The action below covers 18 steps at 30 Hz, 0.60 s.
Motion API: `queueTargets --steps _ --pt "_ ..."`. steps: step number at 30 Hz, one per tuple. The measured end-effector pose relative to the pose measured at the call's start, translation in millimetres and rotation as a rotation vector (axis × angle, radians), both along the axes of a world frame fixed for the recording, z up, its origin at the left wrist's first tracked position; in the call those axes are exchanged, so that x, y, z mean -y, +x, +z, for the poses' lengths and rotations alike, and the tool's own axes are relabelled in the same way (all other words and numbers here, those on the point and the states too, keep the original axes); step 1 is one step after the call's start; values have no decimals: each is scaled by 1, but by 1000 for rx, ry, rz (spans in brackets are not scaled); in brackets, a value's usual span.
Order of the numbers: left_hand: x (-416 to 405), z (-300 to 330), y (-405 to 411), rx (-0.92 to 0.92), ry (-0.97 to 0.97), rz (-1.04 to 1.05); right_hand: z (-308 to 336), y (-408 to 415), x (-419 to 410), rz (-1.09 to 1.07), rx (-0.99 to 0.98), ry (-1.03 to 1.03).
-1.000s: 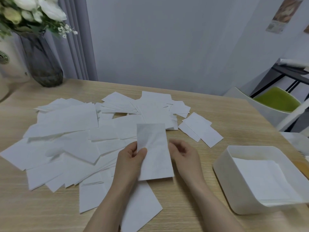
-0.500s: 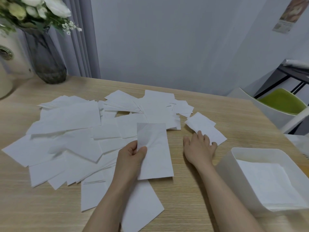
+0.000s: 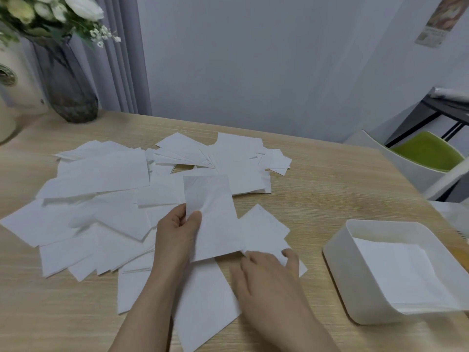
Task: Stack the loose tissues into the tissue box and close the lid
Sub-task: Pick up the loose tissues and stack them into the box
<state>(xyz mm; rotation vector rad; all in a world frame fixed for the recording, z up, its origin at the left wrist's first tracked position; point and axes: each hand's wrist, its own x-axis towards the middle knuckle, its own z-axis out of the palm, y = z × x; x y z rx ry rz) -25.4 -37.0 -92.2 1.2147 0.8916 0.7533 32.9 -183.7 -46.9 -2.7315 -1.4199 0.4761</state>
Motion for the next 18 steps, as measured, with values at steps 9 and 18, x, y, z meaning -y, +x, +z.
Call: queueTargets --steps 9,18 --pt "-19 -1 -30 2 -42 83 7 20 6 -222 -188 339" --pt "-18 -6 -30 9 -42 52 -28 69 10 -439 -113 266"
